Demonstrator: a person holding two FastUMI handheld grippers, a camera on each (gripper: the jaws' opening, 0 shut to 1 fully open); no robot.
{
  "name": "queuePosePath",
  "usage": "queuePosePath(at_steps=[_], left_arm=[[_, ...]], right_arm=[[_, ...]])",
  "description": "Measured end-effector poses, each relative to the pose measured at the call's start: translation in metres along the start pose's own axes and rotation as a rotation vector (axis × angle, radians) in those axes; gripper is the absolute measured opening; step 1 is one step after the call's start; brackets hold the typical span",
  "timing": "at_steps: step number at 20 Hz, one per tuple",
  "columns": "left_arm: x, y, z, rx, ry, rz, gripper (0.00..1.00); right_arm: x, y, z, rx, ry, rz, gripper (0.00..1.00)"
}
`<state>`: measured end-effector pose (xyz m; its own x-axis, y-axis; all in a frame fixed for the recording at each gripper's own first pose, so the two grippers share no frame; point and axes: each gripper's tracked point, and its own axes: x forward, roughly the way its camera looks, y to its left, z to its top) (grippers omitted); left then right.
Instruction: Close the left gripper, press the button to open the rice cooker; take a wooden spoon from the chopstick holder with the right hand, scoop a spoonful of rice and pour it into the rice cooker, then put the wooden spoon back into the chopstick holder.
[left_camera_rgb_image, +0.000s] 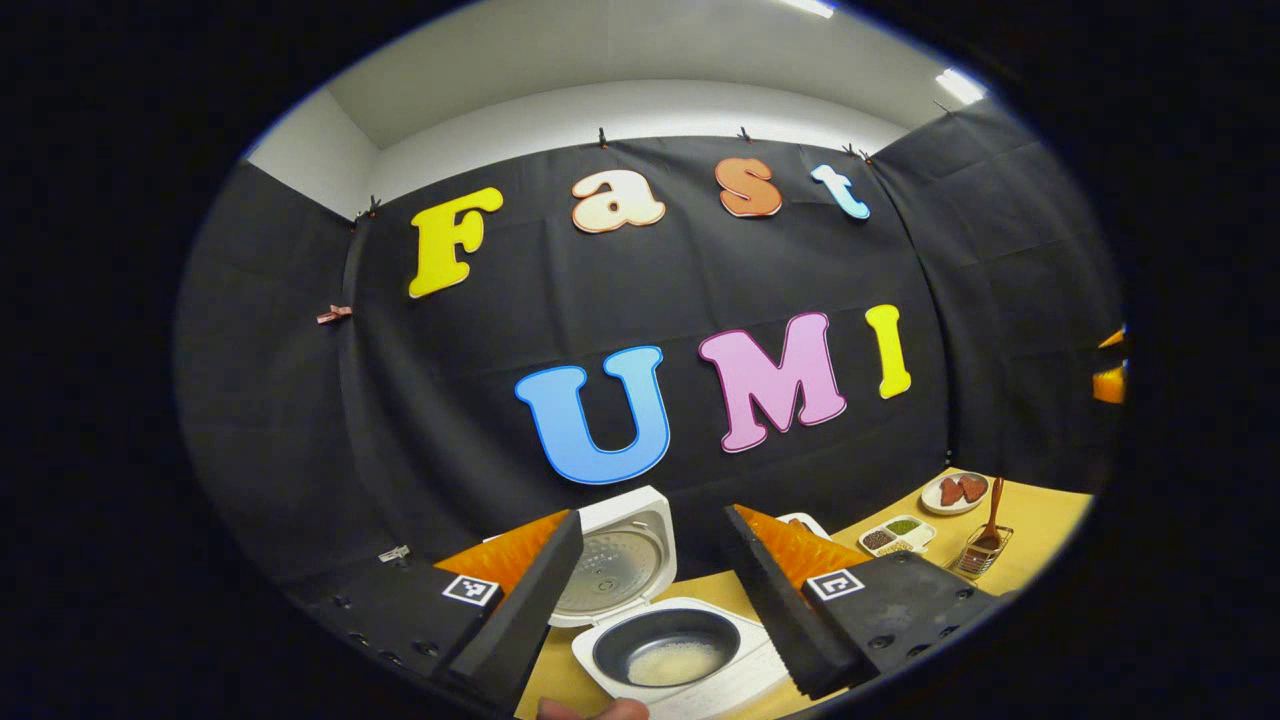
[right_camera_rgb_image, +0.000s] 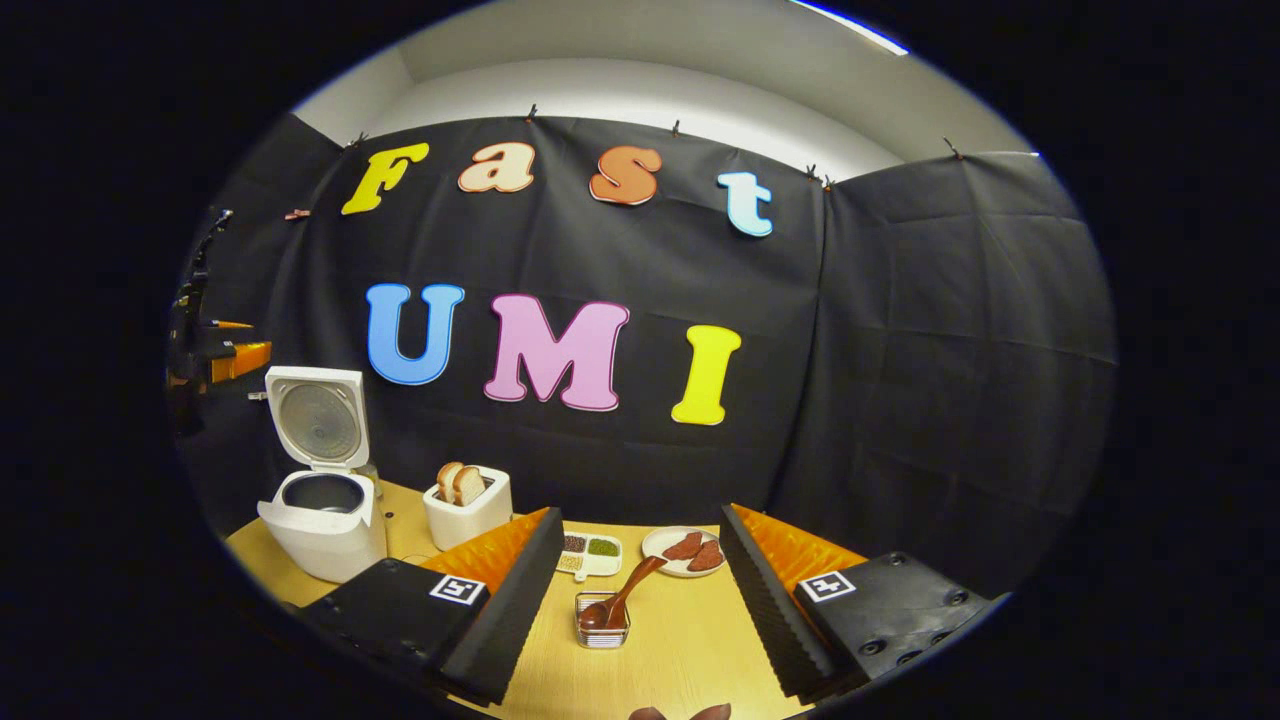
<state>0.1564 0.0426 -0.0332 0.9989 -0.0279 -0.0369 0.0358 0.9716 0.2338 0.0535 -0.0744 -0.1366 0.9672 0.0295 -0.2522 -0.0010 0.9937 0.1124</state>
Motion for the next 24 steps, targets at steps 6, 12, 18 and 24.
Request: queuePosePath(at_steps=[6, 12, 18, 24], left_arm=[[-0.028, -0.042, 0.010, -0.129, -0.011, 0.081, 0.96], [-0.039, -0.075, 0.016, -0.158, -0.038, 0.139, 0.97], [-0.045, -0.106, 0.019, -0.126, -0.012, 0.168, 0.97], [-0.047, -0.123, -0.007, -0.222, 0.069, 0.205, 0.97]], right_arm=[[0.053, -0.007, -0.056, 0.106, 0.115, 0.134, 0.98], [0.115, -0.017, -0.124, 0.173, 0.254, 0.220, 0.96], [0.167, -0.005, -0.210, 0.248, 0.433, 0.298, 0.83], [0.201, 0.001, -0.276, 0.300, 0.567, 0.298, 0.58]])
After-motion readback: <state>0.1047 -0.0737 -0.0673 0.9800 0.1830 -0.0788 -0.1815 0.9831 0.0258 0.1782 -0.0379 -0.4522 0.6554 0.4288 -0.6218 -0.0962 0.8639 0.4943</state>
